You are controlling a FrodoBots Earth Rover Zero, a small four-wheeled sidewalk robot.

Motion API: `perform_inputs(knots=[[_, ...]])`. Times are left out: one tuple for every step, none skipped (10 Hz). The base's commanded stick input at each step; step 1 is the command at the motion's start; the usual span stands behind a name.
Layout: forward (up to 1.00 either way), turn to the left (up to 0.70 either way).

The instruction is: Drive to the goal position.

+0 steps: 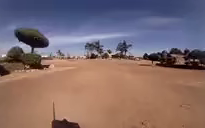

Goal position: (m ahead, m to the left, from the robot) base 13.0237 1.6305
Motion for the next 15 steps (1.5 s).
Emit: perform_inputs(knots=[[0.70, 0.00], [0.70, 0.00], [0.70, 0.00], [0.70, 0.00], [0.70, 0.00], [0.70, 0.00], [0.70, 0.00], [0.70, 0.00], [0.70, 0.00], [0.70, 0.00], [0.70, 0.00], [0.70, 0.00], [0.70, 0.00], [0.70, 0.00], [0.70, 0.00]])
